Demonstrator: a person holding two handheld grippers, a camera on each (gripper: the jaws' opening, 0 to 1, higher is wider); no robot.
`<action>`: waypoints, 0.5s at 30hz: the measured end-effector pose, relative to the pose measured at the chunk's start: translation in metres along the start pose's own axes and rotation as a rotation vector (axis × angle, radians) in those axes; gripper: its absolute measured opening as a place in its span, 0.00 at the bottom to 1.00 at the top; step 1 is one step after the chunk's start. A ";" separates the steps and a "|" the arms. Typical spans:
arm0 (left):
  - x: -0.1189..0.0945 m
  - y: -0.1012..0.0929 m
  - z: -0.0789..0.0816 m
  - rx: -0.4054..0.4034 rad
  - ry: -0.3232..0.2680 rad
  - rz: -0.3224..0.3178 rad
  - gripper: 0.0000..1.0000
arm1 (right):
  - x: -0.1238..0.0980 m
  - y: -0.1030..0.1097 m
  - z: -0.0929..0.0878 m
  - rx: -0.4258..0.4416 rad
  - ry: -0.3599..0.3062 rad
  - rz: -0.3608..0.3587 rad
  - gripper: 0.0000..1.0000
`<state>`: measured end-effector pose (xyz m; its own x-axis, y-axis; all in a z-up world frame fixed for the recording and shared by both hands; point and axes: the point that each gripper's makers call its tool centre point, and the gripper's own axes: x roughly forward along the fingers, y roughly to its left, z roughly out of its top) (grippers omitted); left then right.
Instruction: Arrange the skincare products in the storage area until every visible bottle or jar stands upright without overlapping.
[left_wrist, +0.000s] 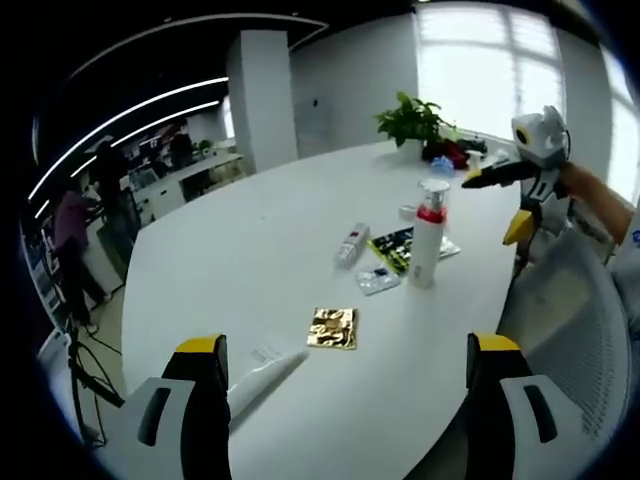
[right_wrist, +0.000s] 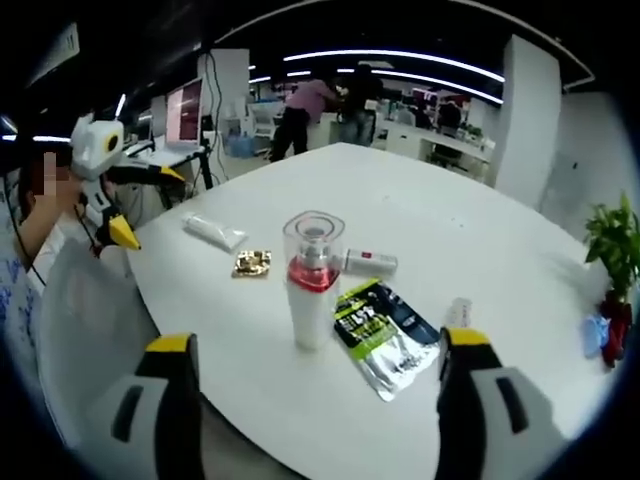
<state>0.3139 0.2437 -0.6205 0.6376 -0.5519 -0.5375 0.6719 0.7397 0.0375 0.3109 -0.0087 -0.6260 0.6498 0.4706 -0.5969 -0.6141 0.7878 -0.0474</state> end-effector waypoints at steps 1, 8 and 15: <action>0.001 0.002 -0.001 -0.009 -0.001 -0.002 0.97 | 0.000 -0.001 0.000 0.000 0.000 -0.002 1.00; 0.013 0.014 -0.012 0.003 0.058 -0.015 0.93 | 0.000 -0.003 -0.002 0.004 0.005 -0.011 1.00; 0.030 0.030 -0.021 0.043 0.119 -0.037 0.82 | -0.001 -0.004 -0.005 -0.004 0.012 -0.011 1.00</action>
<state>0.3451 0.2571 -0.6527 0.5643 -0.5269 -0.6356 0.7114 0.7009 0.0505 0.3106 -0.0136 -0.6292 0.6510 0.4573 -0.6058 -0.6091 0.7911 -0.0573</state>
